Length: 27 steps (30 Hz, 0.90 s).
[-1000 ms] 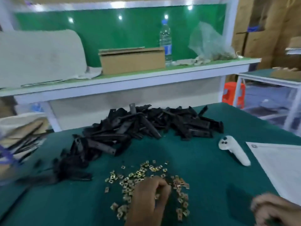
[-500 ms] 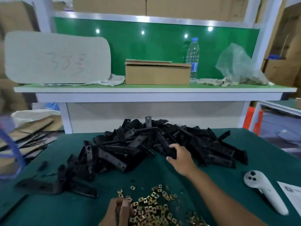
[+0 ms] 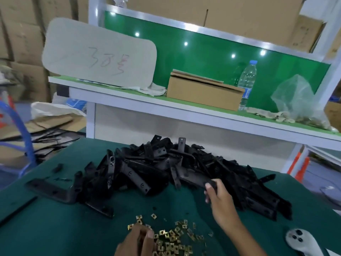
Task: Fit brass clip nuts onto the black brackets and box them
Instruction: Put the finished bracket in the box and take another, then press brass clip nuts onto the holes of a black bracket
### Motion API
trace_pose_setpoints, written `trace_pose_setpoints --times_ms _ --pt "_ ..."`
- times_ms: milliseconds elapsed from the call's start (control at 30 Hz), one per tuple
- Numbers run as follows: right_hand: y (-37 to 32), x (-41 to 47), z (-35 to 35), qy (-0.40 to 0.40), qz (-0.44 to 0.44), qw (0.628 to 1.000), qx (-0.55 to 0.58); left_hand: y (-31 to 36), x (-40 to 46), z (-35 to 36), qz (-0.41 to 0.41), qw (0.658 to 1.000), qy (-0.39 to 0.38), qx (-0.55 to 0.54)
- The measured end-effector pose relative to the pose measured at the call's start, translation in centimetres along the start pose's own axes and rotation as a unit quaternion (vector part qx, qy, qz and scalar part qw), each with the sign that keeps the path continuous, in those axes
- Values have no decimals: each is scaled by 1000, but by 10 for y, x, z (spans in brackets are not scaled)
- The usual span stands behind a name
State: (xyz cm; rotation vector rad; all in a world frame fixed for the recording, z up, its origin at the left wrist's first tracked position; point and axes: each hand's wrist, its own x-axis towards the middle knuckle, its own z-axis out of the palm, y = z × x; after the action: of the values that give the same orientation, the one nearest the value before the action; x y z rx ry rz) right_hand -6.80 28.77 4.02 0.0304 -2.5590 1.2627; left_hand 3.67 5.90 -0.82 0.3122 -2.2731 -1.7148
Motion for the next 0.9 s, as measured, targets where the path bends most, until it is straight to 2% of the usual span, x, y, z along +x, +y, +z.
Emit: trace_pose_setpoints --times_ms 67,133,200,233,300,367,467,533,633,733,900 --pt "-14 -36 -9 43 -78 995 -43 4 -2 -6 3 998 -57 -37" --pt "-22 -75 -15 60 -190 971 -130 5 -6 -10 -10 988 -87 -128" --pt "-21 -109 -13 45 -306 925 -220 10 -9 -12 -36 966 -90 -241" --pt "-22 -124 -10 26 -351 906 -236 12 -8 -13 -50 956 -100 -270" --pt "-25 -141 -2 -47 -392 891 -223 14 -1 -16 -82 946 -90 -301" --pt "-26 -140 3 -122 -366 894 -229 10 8 -20 -96 945 -34 -311" --pt "-9 -127 5 -187 -241 921 -242 6 12 -25 -91 944 -3 -318" --pt "7 -123 6 -214 -215 916 -262 5 10 -25 -66 944 -21 -321" --pt "5 -124 6 -223 -152 940 -208 3 4 -22 -31 951 -72 -299" --pt "2 -126 5 -217 -132 950 -184 0 -1 -16 -11 948 -120 -293" --pt "-4 -124 1 -225 -100 952 -181 -8 -4 -11 -1 956 -133 -260"
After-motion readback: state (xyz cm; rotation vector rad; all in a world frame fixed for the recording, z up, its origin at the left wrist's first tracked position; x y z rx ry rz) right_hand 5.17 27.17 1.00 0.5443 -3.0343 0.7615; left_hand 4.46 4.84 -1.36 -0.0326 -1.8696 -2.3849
